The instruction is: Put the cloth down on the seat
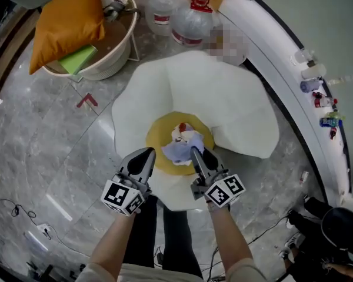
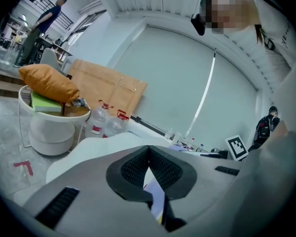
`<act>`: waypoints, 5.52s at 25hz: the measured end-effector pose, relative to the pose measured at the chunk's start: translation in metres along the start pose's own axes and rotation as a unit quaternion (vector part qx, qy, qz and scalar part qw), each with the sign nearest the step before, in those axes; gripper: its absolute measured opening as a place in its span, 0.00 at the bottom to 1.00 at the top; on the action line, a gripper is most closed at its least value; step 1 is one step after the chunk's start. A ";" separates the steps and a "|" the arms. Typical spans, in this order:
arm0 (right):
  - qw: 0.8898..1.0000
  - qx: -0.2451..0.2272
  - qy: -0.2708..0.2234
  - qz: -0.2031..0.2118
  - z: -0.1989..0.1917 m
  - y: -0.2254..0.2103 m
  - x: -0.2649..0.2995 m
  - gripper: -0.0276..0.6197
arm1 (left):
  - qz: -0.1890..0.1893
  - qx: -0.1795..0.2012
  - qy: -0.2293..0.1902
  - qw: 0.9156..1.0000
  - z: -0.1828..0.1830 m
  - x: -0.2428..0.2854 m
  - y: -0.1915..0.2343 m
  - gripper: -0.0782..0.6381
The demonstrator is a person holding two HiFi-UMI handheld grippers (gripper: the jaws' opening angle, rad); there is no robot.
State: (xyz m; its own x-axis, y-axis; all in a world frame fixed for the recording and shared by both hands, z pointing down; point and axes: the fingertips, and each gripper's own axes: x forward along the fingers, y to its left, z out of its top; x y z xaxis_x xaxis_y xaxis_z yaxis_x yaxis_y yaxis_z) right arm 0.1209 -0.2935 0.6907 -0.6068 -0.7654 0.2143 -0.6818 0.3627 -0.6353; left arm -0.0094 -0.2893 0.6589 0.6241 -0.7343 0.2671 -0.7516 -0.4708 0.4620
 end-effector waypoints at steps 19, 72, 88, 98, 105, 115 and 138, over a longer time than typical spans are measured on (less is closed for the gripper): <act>0.993 -0.027 0.096 -0.070 -0.124 -0.149 0.030 0.19 | 0.021 -0.017 0.016 1.000 -0.123 0.045 0.043 0.13; 0.956 -0.157 0.234 -0.078 -0.192 -0.173 0.032 0.38 | 0.010 -0.025 0.045 0.999 -0.174 0.051 0.044 0.13; 0.965 -0.168 0.199 -0.043 -0.120 -0.086 -0.022 0.17 | -0.029 0.013 0.050 0.998 -0.119 0.029 -0.036 0.13; 0.973 -0.159 0.167 -0.010 -0.063 -0.016 -0.066 0.09 | -0.061 0.041 0.058 0.996 -0.078 0.011 -0.092 0.13; 0.977 -0.155 0.143 0.022 -0.025 0.037 -0.096 0.09 | -0.077 0.054 0.056 0.994 -0.048 -0.013 -0.131 0.13; 0.972 -0.197 0.118 0.050 0.039 0.104 -0.147 0.09 | -0.101 0.076 0.042 0.991 0.006 -0.047 -0.194 0.13; 0.970 -0.222 0.047 0.091 0.142 0.236 -0.201 0.09 | -0.135 0.136 -0.002 0.982 0.121 -0.124 -0.274 0.13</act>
State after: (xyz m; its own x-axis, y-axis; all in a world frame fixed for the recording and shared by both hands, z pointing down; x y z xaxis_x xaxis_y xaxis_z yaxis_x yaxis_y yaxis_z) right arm 0.1401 -0.1297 0.3929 -0.7542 -0.6228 0.2082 -0.6557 0.6968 -0.2909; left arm 0.0934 -0.1285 0.3972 0.8076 -0.5670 0.1623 -0.5889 -0.7607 0.2730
